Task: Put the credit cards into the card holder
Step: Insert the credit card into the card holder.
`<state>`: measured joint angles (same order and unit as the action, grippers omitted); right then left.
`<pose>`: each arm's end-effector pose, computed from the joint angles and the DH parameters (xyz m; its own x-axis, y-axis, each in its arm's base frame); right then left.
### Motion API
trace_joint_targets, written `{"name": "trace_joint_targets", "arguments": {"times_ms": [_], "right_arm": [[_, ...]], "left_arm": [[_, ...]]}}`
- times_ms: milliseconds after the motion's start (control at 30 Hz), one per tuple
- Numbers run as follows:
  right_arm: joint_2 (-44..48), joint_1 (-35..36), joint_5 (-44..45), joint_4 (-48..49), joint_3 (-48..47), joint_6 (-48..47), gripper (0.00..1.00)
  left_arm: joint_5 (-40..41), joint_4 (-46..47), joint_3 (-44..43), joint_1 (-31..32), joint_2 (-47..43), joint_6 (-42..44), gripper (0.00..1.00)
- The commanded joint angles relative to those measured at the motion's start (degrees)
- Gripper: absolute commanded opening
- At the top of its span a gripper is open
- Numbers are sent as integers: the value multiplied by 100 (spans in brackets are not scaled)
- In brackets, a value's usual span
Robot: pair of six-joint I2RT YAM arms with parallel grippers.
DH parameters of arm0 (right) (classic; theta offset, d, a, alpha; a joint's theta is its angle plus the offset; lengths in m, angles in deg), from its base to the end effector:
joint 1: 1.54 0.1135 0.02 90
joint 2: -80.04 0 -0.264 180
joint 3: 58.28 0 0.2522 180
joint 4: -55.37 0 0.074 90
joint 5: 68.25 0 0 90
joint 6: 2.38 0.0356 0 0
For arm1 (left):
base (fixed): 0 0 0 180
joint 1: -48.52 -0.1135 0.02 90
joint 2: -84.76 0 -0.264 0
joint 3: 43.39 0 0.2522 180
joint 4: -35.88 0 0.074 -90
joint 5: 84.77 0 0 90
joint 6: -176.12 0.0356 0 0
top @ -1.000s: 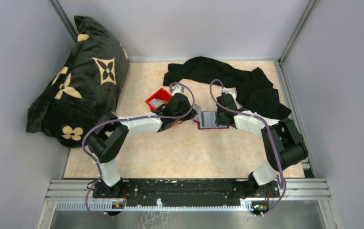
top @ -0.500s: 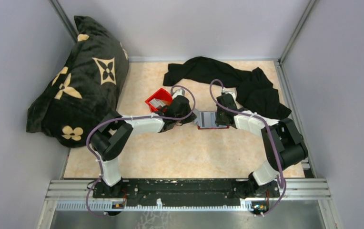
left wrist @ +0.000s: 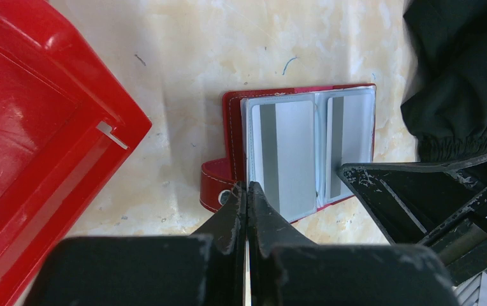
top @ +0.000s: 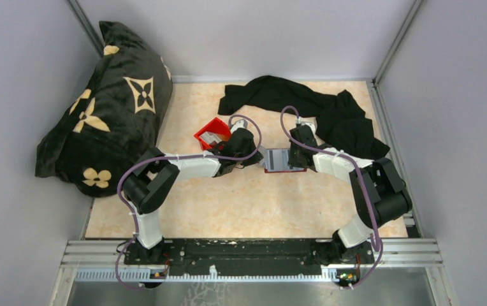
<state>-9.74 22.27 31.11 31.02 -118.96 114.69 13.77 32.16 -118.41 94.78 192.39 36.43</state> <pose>0.2808 0.1176 0.1672 -0.7954 0.1398 -0.5897 0.0587 0.9862 0.1547 0.2806 -0.2856 0.1645 -0.7467 -0.3104 -0.5883 0.0964 0.8246 -0.5574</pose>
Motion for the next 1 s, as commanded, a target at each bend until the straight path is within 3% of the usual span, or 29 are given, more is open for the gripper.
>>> {"name": "trace_joint_targets", "arguments": {"times_ms": [0,967], "right_arm": [[-71,-61,39,219,-3,-53,0],[-39,-94,65,185,16,-103,0]], "left_arm": [[-90,80,-151,32,131,-129,0],[-307,347,104,5,-86,-616,0]]}}
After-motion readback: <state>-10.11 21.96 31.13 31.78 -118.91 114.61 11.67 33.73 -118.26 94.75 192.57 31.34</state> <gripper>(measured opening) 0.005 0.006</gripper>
